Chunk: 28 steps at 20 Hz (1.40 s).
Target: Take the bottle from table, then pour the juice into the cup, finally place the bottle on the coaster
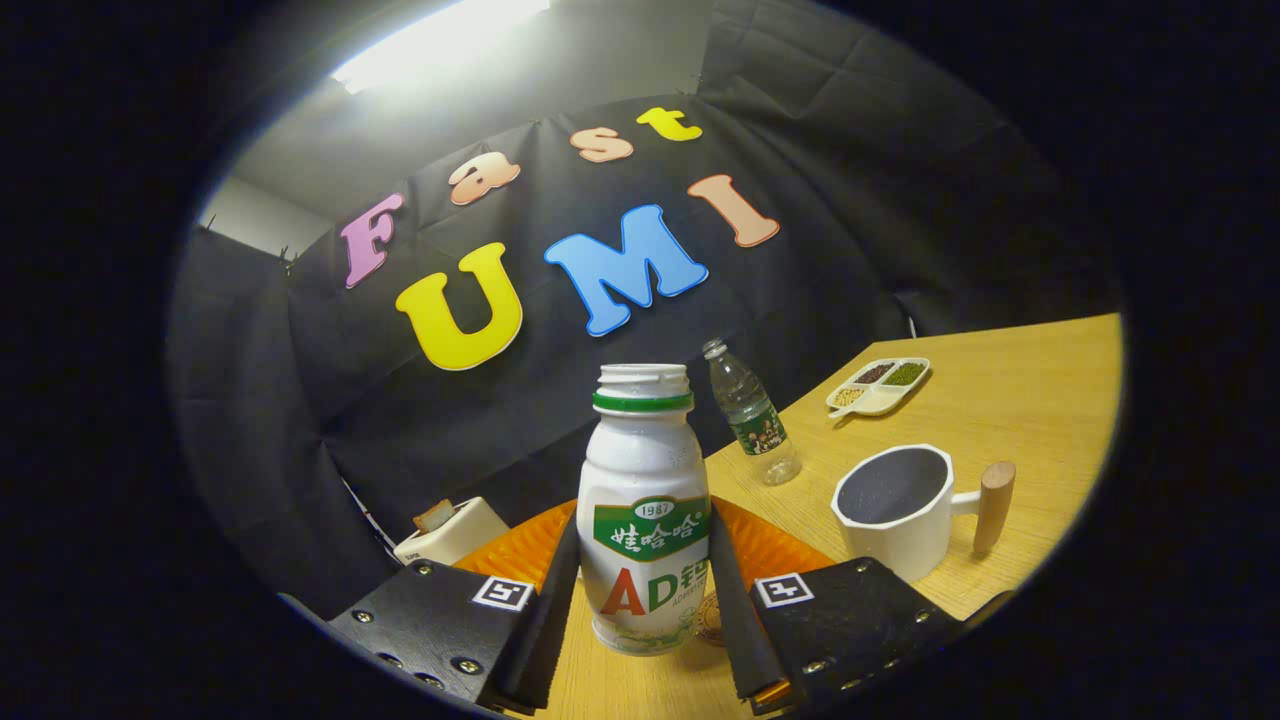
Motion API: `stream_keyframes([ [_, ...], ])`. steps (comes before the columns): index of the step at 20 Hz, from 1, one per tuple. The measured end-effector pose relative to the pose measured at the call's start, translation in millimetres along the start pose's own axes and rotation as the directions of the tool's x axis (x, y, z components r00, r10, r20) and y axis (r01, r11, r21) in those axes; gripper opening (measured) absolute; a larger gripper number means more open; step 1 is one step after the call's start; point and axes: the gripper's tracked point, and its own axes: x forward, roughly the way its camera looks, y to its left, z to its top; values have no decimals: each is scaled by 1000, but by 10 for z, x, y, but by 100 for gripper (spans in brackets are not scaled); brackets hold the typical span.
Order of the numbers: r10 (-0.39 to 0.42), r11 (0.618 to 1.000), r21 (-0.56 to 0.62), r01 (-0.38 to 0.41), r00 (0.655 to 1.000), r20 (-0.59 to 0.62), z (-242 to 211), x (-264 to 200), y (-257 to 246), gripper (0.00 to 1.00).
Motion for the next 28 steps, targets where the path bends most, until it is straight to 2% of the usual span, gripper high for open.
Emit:
stream_keyframes([
  [3, -24, 988, -151, 24, 1000, -3, 1, 34, 19, 66],
  [6, -77, 943, -324, 80, 997, 21, 36, 77, -35, 66],
  [9, -86, 909, -408, 83, 996, 11, -57, 126, -37, 66],
  [16, -108, 851, -519, 83, 994, -18, -223, 316, -83, 66],
  [24, -110, 859, -508, 56, 991, -77, -475, 493, -148, 66],
  [28, -100, 873, -485, 54, 993, -68, -461, 524, -156, 66],
])
